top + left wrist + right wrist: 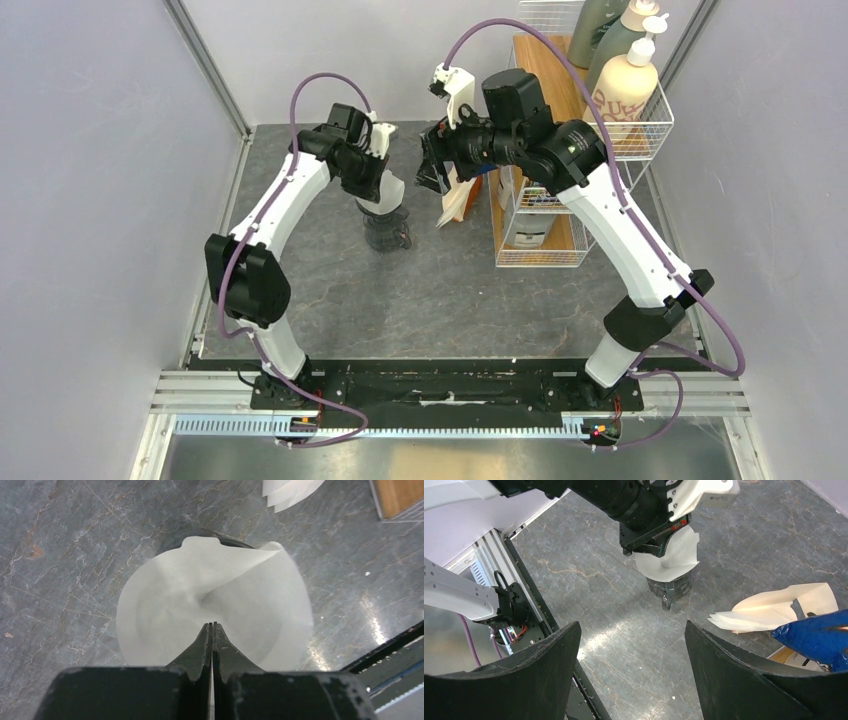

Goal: Place the coffee filter in the dripper

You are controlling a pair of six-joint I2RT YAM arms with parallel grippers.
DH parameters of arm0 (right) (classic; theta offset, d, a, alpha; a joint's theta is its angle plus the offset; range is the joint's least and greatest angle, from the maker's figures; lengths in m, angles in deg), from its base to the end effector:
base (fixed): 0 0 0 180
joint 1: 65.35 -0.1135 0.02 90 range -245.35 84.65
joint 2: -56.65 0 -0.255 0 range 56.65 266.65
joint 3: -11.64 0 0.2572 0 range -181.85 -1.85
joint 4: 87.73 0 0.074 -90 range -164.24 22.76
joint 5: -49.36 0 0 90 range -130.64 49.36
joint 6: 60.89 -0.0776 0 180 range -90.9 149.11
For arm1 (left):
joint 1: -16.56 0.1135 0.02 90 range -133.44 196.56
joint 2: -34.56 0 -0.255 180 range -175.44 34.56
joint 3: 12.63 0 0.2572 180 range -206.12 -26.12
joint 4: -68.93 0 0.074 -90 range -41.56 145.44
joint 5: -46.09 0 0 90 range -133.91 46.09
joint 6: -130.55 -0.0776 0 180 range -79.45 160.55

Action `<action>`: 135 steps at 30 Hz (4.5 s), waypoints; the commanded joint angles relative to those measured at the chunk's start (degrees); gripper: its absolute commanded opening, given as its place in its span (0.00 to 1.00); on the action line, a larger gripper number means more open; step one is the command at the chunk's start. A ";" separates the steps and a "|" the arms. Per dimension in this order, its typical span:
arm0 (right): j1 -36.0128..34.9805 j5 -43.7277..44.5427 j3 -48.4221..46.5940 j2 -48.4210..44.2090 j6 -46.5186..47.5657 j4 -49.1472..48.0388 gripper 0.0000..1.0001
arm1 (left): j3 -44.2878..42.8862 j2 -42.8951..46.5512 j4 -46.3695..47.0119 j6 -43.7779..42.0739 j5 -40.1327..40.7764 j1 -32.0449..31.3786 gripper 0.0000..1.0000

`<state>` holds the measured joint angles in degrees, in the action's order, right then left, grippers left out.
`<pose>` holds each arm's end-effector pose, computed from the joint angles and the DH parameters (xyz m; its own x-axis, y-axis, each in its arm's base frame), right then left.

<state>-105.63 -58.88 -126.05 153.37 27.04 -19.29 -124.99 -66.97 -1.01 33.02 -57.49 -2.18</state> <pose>0.2704 0.2610 0.4673 -0.3815 -0.2784 -0.8815 -0.8127 0.5554 0.1763 0.3732 -0.1459 0.2834 -0.7498 0.3889 -0.5354 0.5293 0.8380 -0.1325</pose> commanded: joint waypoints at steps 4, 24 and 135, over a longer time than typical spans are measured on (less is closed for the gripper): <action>-0.07 -1.19 -1.48 0.61 0.40 -0.63 0.84 | 5.94 -0.50 9.02 -3.79 2.83 -1.43 0.02; -0.07 -1.45 -1.59 1.22 -0.47 -0.34 0.84 | 10.57 -4.62 14.98 -4.59 3.85 -2.52 0.02; -0.07 -3.41 14.29 -9.15 1.03 -7.24 0.81 | -6.92 25.17 -10.56 0.91 -1.25 5.61 0.40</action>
<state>-105.63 -62.00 -115.89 149.55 27.28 -21.84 -136.40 -47.48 -10.03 32.30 -57.30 1.51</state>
